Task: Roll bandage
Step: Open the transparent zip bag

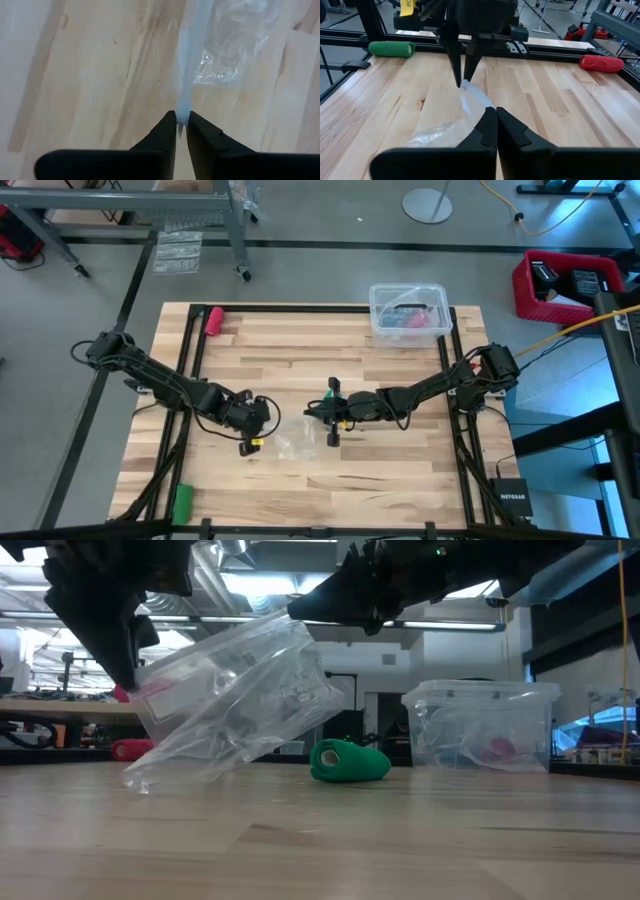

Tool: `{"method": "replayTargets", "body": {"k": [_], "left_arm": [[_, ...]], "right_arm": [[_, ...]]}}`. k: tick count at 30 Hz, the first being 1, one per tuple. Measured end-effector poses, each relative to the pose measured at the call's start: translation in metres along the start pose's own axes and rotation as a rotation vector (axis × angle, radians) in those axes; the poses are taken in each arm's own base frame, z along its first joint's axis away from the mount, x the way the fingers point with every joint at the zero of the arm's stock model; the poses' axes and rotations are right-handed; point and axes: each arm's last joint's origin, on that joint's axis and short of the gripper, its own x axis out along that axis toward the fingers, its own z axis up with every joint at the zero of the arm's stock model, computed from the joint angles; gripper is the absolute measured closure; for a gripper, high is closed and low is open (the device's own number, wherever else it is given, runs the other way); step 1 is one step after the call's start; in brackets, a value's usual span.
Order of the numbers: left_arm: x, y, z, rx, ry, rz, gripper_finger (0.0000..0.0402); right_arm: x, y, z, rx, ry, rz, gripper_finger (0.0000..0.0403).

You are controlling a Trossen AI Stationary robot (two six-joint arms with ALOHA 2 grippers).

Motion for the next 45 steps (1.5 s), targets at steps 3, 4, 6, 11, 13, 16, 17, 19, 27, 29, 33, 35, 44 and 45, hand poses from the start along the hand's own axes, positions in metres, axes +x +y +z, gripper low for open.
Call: {"method": "replayTargets", "body": {"k": [3,4,6,11,13,16,17,19,27,29,33,35,44,45], "left_arm": [[0.001,0.001,0.0,-0.023,0.016,-0.005,0.0342],[0.001,0.001,0.0,-0.026,0.014,-0.007,0.033],[0.001,0.001,0.0,-0.02,0.025,-0.023,0.0304],[-0.014,0.006,0.005,0.002,0.116,-0.065,0.0261],[-0.03,0.005,0.013,0.008,0.045,-0.052,0.0255],[-0.053,0.004,0.026,0.026,-0.134,-0.053,0.0254],[-0.06,0.004,0.03,0.029,-0.198,-0.055,0.0254],[-0.069,0.004,0.035,0.04,-0.307,-0.047,0.0254],[-0.063,0.005,0.039,0.051,-0.387,-0.034,0.0254],[-0.058,0.005,0.037,0.057,-0.371,-0.03,0.0254],[-0.053,0.006,0.034,0.061,-0.363,-0.026,0.0253],[-0.05,0.007,0.032,0.059,-0.359,-0.024,0.0253],[-0.047,0.006,0.031,0.049,-0.357,-0.061,0.0253],[-0.047,0.005,0.031,0.049,-0.355,-0.064,0.0254]], "right_arm": [[0.0,0.0,0.001,0.0,-0.002,0.0,0.0403],[0.0,0.0,0.001,0.0,-0.002,0.0,0.0403],[0.0,0.0,0.001,-0.006,-0.002,0.008,0.0403],[0.0,0.001,0.0,-0.088,0.004,0.038,0.0403],[0.0,0.002,0.0,-0.147,0.001,0.063,0.0403],[0.0,0.003,0.0,-0.25,-0.012,0.098,0.0403],[0.0,0.003,0.001,-0.27,-0.019,0.101,0.0403],[0.0,0.001,0.003,-0.305,-0.043,0.096,0.0403],[0.0,0.001,0.01,-0.328,-0.114,0.098,0.0403],[0.0,0.001,0.01,-0.327,-0.12,0.097,0.0403],[0.0,0.001,0.011,-0.327,-0.123,0.097,0.0403],[0.0,0.001,0.011,-0.327,-0.122,0.097,0.0403],[0.0,0.001,0.011,-0.327,-0.122,0.096,0.0403],[0.0,0.001,0.011,-0.327,-0.122,0.096,0.0403]]}}
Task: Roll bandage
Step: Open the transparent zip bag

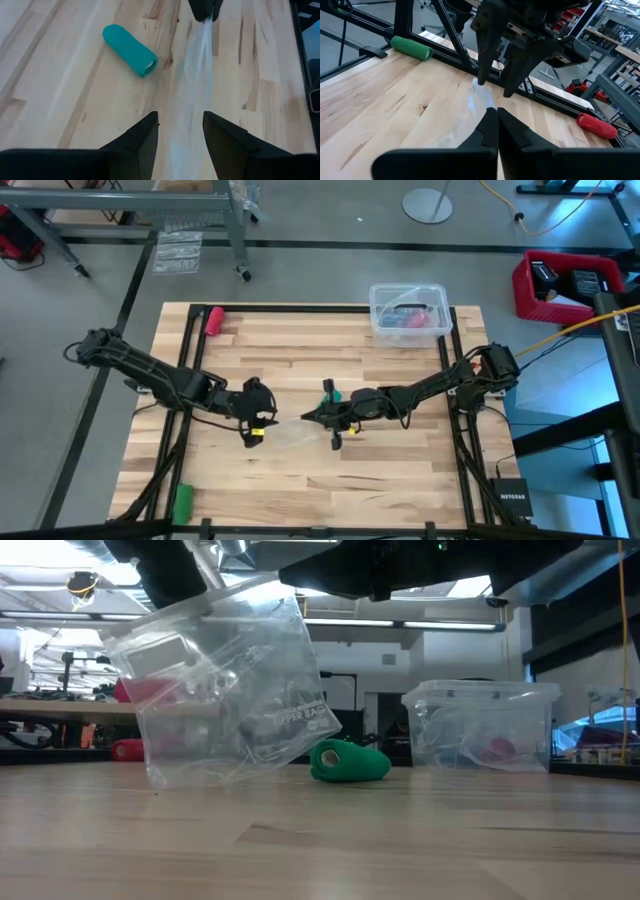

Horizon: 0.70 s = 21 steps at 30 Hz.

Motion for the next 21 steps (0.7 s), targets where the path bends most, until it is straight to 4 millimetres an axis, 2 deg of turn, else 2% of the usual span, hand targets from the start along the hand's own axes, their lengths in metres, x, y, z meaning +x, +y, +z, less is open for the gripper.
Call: {"method": "replayTargets", "body": {"k": [5,13,21], "left_arm": [[0.0,-0.001,0.001,-0.004,0.003,-0.034,0.0254],[0.005,0.004,-0.006,-0.009,0.022,0.003,0.0254],[0.021,0.001,-0.008,0.013,0.041,0.019,0.0254]], "right_arm": [[0.0,0.0,0.0,0.0,0.001,0.0,0.0403],[0.0,0.0,0.0,0.0,0.0,0.0,0.0403],[0.0,0.0,0.002,0.002,-0.021,0.012,0.0403]]}}
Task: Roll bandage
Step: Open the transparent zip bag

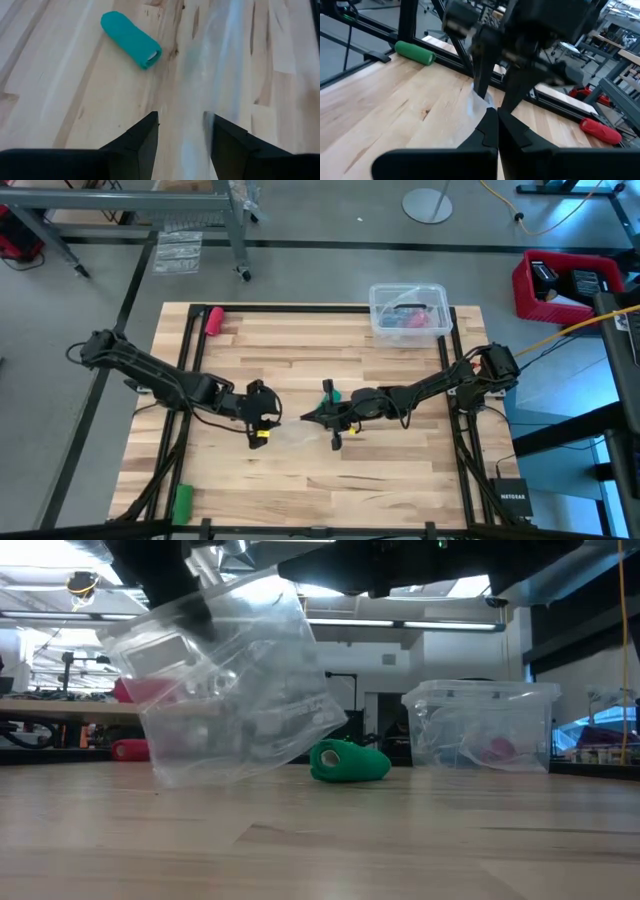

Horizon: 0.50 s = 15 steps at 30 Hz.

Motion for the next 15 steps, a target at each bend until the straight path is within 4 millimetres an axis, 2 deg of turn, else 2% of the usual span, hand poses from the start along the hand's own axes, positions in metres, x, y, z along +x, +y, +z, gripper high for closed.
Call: {"method": "replayTargets", "body": {"k": [15], "left_arm": [[0.044,-0.012,0.0,0.079,-0.015,-0.003,0.0258]], "right_arm": [[0.0,-0.001,0.006,0.016,-0.068,0.006,0.0403]]}}
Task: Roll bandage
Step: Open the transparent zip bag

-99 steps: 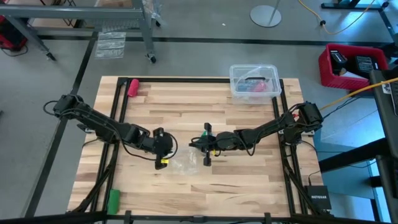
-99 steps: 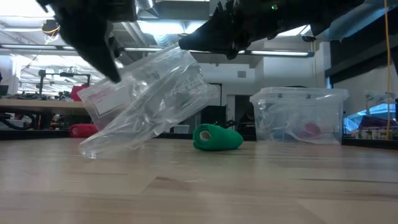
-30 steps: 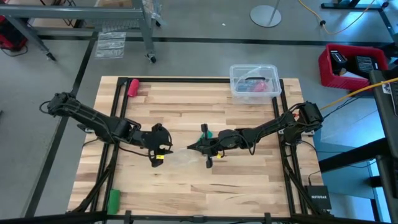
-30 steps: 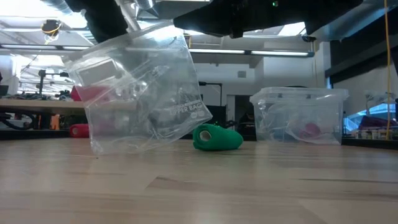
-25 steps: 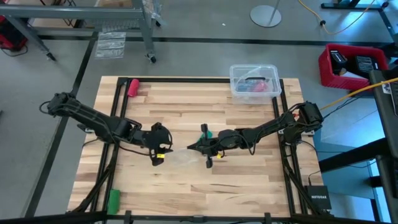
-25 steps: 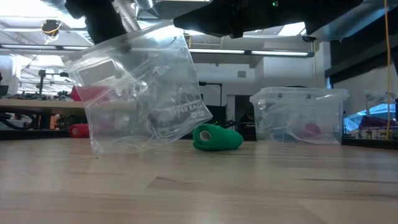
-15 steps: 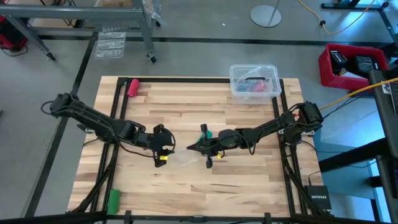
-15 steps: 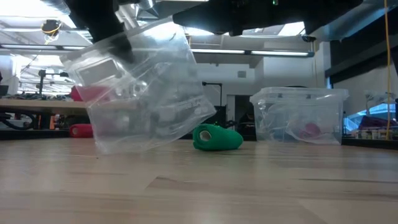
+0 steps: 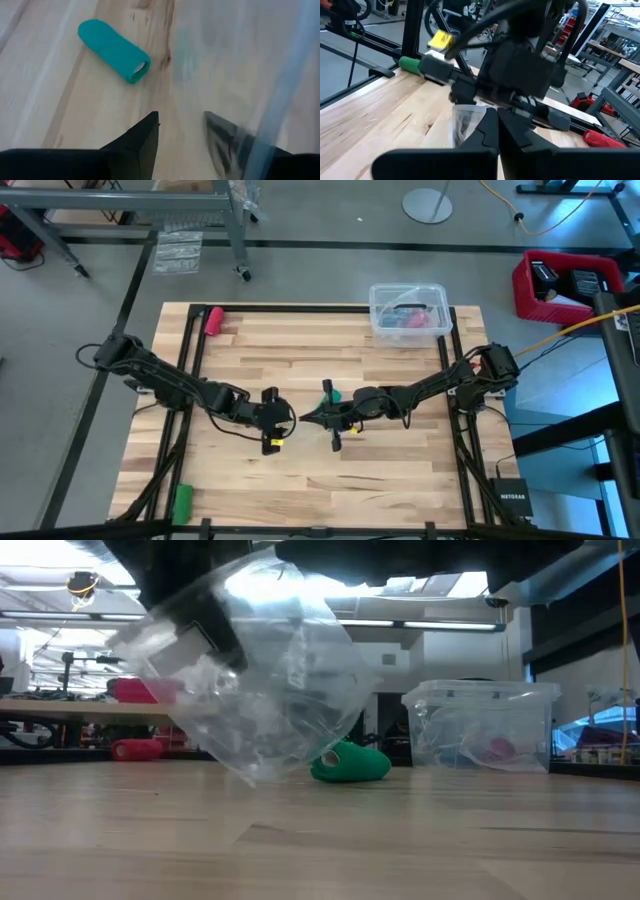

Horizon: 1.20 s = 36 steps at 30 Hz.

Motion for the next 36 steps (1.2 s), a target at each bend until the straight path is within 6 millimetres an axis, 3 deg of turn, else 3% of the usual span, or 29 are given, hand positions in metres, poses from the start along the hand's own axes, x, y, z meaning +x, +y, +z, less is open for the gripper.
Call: {"method": "replayTargets", "body": {"k": [4,8,14,19,21,24,27,36], "left_arm": [[0.002,0.001,-0.003,0.017,0.03,0.014,0.0306],[-0.013,0.006,-0.002,0.025,0.071,0.074,0.0385],[-0.063,0.012,0.016,-0.013,0.134,0.322,0.0398],[-0.089,0.014,0.026,-0.076,0.166,0.409,0.0399],[-0.089,0.014,0.027,-0.109,0.155,0.411,0.04],[-0.083,0.013,0.031,-0.129,0.127,0.399,0.04],[-0.072,0.008,0.035,-0.096,0.114,0.365,0.04],[-0.044,0.002,0.042,-0.043,0.12,0.291,0.04]], "right_arm": [[0.0,0.0,0.0,0.004,0.002,0.001,0.0398],[0.0,0.0,0.0,0.039,-0.005,0.004,0.0383],[0.004,-0.002,0.011,0.037,0.033,-0.107,0.0352],[0.01,0.004,0.03,-0.207,0.212,-0.298,0.0308],[0.012,0.005,0.04,-0.277,0.234,-0.313,0.0289],[0.014,0.008,0.046,-0.339,0.193,-0.193,0.0265],[0.015,0.011,0.046,-0.421,0.152,-0.081,0.0246],[0.029,0.016,0.04,-0.582,0.184,-0.074,0.023]]}}
